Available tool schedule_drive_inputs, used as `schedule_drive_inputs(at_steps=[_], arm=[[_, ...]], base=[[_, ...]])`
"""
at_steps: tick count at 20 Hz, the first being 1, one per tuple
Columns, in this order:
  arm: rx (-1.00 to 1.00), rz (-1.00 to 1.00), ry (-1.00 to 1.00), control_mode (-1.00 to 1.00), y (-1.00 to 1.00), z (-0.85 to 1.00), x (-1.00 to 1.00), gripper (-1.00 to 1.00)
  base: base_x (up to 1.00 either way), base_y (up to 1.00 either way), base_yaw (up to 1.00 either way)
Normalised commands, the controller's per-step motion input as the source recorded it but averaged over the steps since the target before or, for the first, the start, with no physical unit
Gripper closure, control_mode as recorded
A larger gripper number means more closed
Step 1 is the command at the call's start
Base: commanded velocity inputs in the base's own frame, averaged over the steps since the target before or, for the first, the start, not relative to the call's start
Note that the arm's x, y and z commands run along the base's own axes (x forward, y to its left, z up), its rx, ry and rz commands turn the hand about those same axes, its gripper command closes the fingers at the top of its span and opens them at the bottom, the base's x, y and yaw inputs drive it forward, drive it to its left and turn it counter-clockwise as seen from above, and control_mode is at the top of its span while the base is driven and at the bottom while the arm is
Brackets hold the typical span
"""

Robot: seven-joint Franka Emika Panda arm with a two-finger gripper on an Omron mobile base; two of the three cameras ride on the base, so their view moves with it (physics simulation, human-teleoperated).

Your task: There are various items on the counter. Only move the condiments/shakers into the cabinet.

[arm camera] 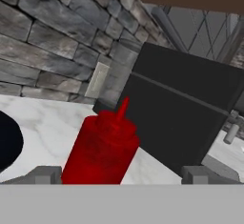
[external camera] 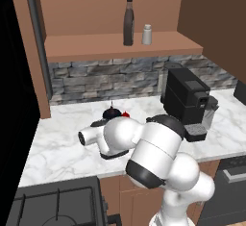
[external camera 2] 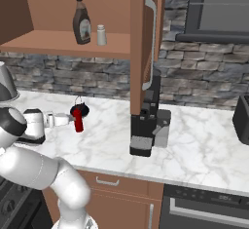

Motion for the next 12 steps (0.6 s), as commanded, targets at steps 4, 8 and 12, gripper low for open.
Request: schedule_drive_inputs(at_steps=[4, 8, 12], arm=[[0.0, 0.0, 0.0, -1.0, 0.0, 0.0, 0.0, -1.0], [0.0, 0.0, 0.0, -1.0, 0.0, -0.06, 0.0, -1.0], [0.0, 0.0, 0.0, -1.0, 0.0, -0.17, 0.0, -1.0]], base=[[0.0, 0.0, 0.0], [0.0, 0.0, 0.0], [0.0, 0.0, 0.0]])
